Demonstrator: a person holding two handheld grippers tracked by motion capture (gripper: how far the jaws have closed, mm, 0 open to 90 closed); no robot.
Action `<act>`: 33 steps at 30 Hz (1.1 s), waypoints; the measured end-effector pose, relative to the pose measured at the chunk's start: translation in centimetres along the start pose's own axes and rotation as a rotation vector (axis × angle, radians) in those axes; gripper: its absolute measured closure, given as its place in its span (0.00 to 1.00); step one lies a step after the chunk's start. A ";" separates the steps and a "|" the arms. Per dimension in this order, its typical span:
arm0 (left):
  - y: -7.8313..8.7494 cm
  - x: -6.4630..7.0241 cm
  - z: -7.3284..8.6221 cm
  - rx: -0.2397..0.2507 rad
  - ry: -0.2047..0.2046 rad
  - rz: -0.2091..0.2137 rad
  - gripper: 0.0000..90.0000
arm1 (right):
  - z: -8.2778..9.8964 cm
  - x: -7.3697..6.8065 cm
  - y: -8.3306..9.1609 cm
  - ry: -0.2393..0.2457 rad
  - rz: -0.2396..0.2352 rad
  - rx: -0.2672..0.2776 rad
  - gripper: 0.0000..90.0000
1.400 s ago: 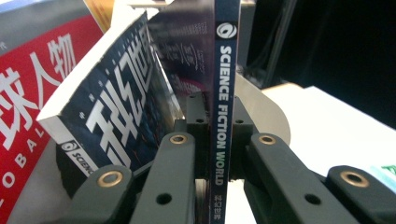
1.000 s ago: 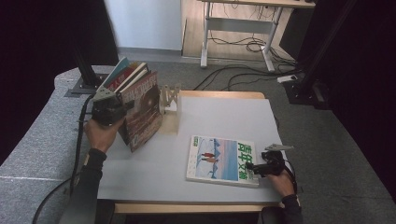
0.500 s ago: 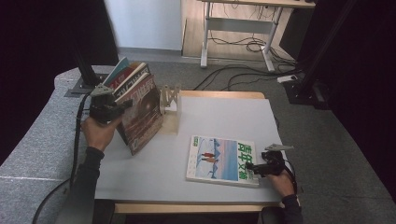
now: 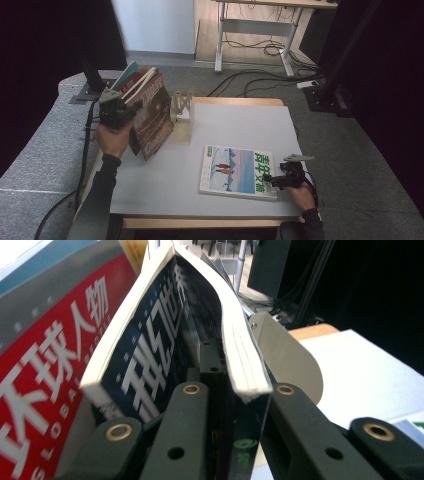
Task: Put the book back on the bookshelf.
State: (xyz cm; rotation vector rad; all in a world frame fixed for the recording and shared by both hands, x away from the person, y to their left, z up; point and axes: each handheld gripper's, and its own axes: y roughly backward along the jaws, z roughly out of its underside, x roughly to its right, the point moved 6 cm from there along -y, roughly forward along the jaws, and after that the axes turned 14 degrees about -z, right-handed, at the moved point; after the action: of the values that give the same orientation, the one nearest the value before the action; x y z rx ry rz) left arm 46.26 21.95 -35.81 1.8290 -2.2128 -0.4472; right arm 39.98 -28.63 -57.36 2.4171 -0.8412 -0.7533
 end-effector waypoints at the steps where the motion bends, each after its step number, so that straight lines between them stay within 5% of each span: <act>1: -0.1 0.1 -0.1 0.004 -0.001 -0.001 0.94 | 0.0 0.0 0.0 0.000 0.000 0.000 0.00; 12: -2.0 1.1 -0.2 0.040 0.004 -0.022 0.94 | 0.0 0.0 0.0 0.001 -0.001 0.001 0.00; 33: -3.7 0.2 1.5 0.077 0.036 -0.048 0.92 | 0.0 0.0 0.0 0.000 -0.001 0.000 0.00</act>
State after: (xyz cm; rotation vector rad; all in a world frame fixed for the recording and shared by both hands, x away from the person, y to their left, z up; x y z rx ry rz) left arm 49.04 21.27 -38.65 1.9171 -2.1946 -0.3395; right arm 39.99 -28.63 -57.36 2.4179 -0.8399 -0.7534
